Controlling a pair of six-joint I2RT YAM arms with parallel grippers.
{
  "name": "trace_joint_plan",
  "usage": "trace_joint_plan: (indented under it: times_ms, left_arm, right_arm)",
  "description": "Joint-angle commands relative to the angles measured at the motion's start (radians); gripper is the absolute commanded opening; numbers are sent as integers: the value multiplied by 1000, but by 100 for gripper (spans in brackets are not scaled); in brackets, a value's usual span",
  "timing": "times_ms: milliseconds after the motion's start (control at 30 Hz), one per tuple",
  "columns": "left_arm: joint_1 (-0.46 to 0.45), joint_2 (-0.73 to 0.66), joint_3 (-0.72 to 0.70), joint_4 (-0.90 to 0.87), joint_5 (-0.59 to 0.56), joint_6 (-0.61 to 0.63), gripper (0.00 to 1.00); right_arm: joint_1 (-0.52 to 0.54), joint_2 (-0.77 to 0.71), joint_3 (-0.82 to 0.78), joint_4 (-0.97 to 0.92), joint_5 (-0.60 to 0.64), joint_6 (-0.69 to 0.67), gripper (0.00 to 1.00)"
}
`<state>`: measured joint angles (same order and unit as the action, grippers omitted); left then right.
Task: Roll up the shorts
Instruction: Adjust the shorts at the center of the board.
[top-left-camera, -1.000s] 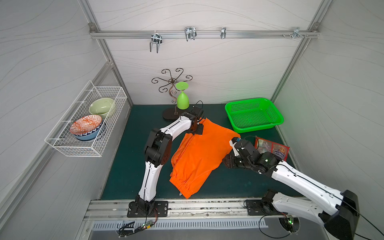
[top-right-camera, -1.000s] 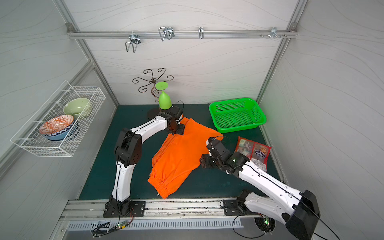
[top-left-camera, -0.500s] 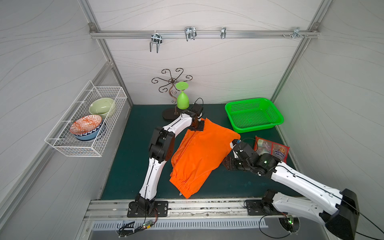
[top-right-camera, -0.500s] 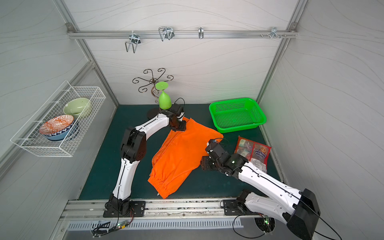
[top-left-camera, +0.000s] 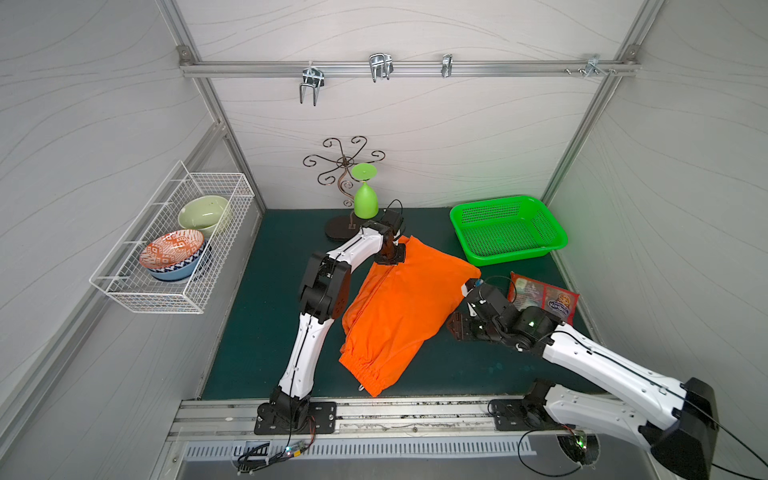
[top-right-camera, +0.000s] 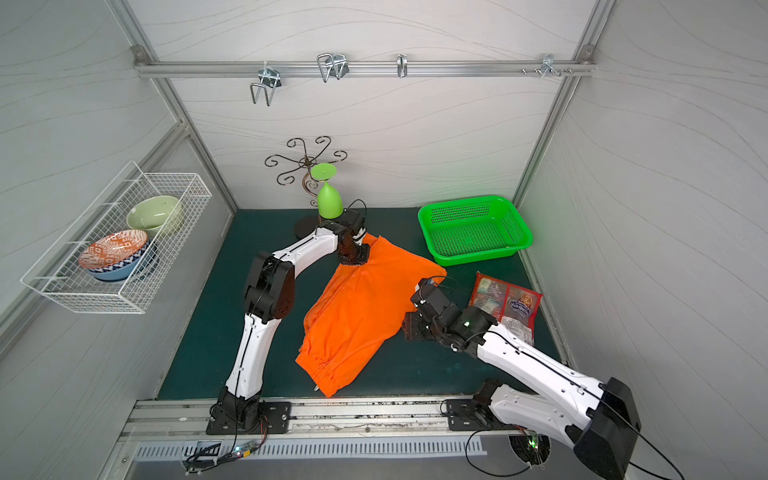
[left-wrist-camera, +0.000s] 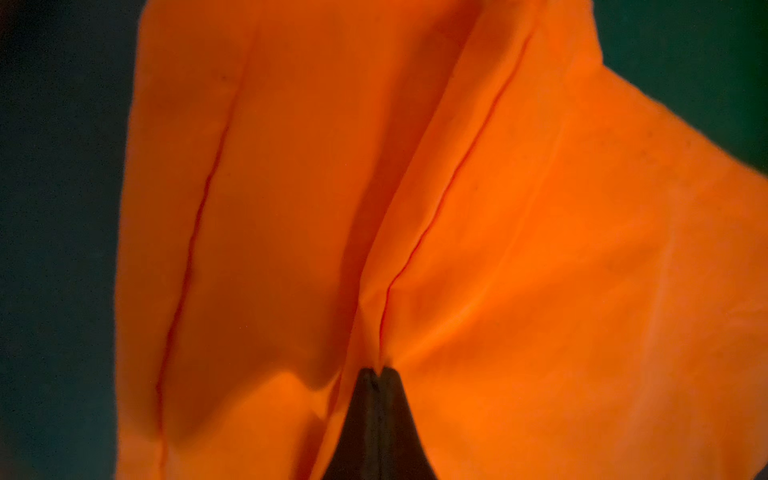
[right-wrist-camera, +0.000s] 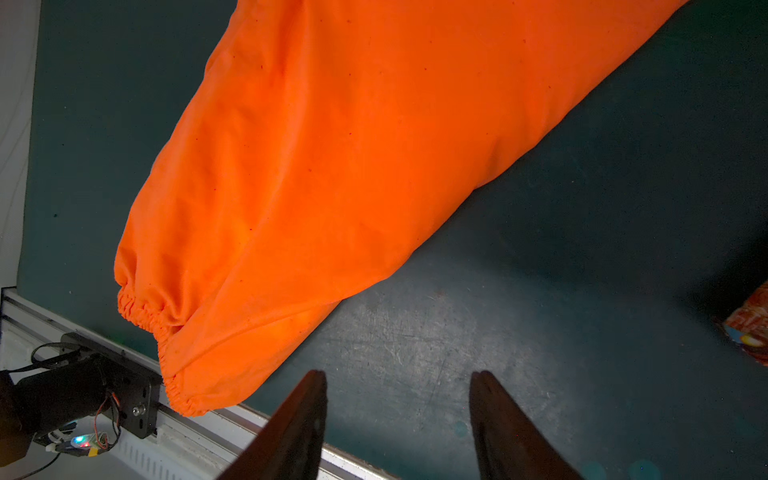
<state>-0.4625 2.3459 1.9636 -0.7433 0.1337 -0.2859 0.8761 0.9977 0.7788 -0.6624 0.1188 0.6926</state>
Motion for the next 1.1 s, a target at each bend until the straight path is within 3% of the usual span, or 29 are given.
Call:
trace_joint_plan:
  times_ms: [0,367,633,700,767,833,1067]
  left_arm:
    - [3,-14,40,3,-21,8,0]
    - [36,-305,-183,182,-109,6,0]
    - [84,-167,-162,138,-108,19,0]
    - [83,-124,-143,109,-139,5,7]
    - [84,-96,-126,61,-194,-22,25]
    - [84,-102,-138,49,-236,-36,31]
    - [85,-323,-248,63,-317,-61,51]
  right_arm:
    - [7,-15,-6,-8,15,23,59]
    - [10,2,-33,29,-3,41,59]
    - [26,12,-30,33,-1,52,58]
    - [27,7,-29,23,5,55,58]
    - [29,3,-27,17,11,53,58]
    - [29,-1,-28,17,12,50,59]
    - [35,75,-26,75,-12,35,59]
